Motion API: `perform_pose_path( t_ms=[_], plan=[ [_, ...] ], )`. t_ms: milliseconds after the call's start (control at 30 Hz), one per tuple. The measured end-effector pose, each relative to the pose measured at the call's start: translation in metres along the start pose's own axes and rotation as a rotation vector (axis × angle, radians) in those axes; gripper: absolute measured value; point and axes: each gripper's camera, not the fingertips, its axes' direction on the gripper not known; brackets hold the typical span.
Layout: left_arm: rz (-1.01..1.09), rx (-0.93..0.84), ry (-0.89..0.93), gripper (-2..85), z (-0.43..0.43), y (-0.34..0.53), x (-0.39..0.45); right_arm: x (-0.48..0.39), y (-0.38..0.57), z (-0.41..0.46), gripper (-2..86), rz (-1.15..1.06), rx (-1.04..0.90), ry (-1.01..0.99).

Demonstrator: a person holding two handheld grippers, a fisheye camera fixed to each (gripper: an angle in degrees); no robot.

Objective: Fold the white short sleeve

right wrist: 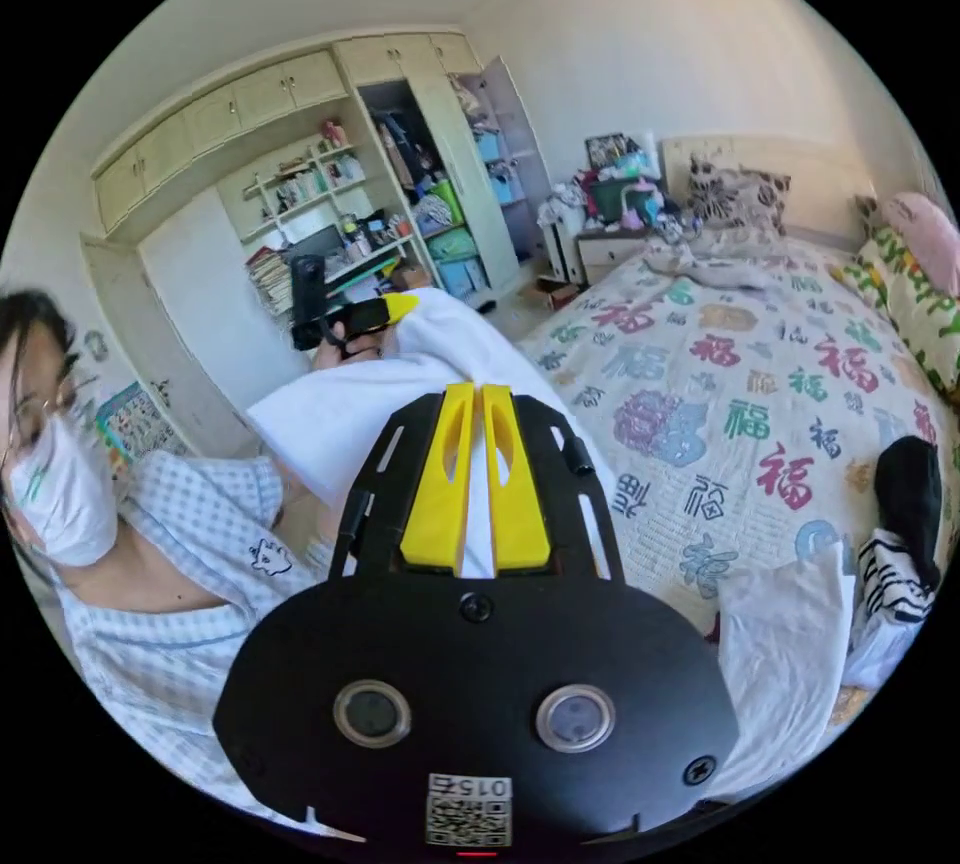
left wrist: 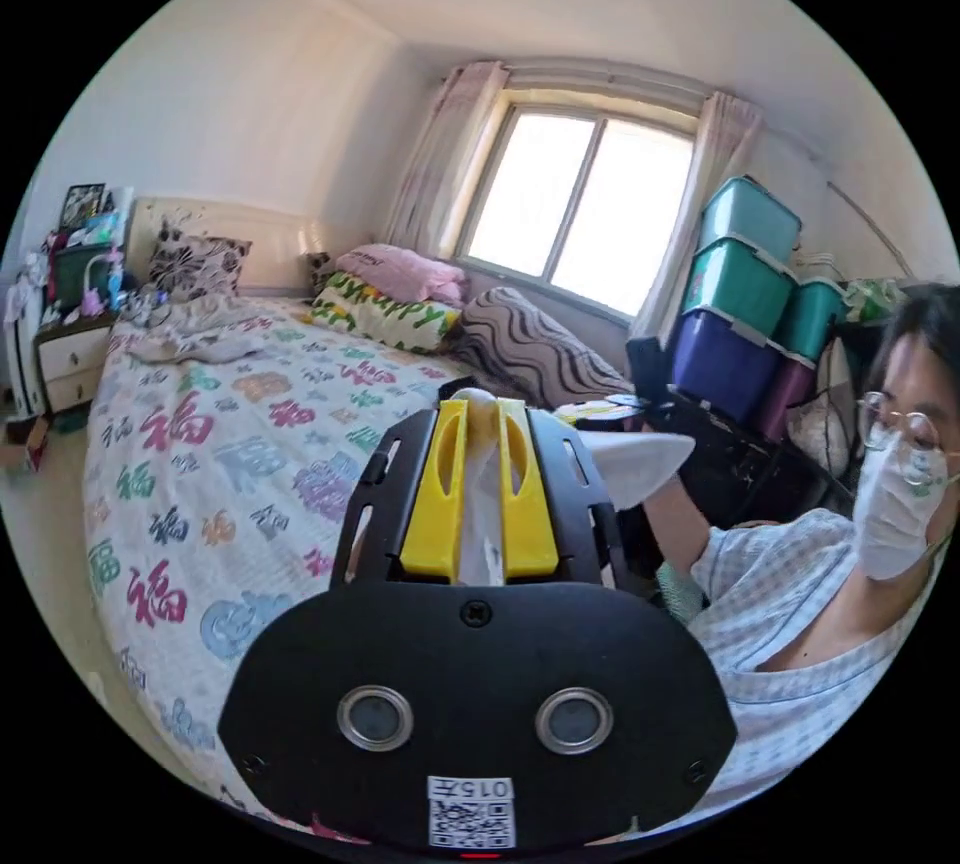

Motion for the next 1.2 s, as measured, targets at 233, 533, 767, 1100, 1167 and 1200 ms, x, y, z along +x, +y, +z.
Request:
perform_pose_path(
  t_ms=[233,533,767,1100,1167,1200],
  plan=[
    [-0.248,-0.196,-0.086,11.1,0.01,0.093,-0.076,0.035,0.009,0.09,5.5,0.152,-0.112,0.009],
    [-0.446,-0.265,-0.062,13.5,0.045,0.138,-0.087,0.01,0.052,0.166,10.4,0.087,-0.384,0.274],
    [-0.485,-0.207,0.07,1.9,0.039,0.098,-0.087,-0.004,0.044,0.163,-0.6,0.078,-0.335,0.31],
    [-0.193,0.148,0.169,-0.6,-0.157,0.013,0.003,-0.074,0.022,0.005,-1.0,0.02,0.194,0.064],
    [-0.117,0.176,0.144,-0.7,-0.183,-0.006,0.03,-0.097,0.016,-0.007,-1.0,-0.037,0.238,0.107],
    [-0.084,0.202,0.147,-0.7,-0.198,-0.016,0.043,-0.109,0.011,-0.014,-1.0,-0.064,0.27,0.12]
  ],
)
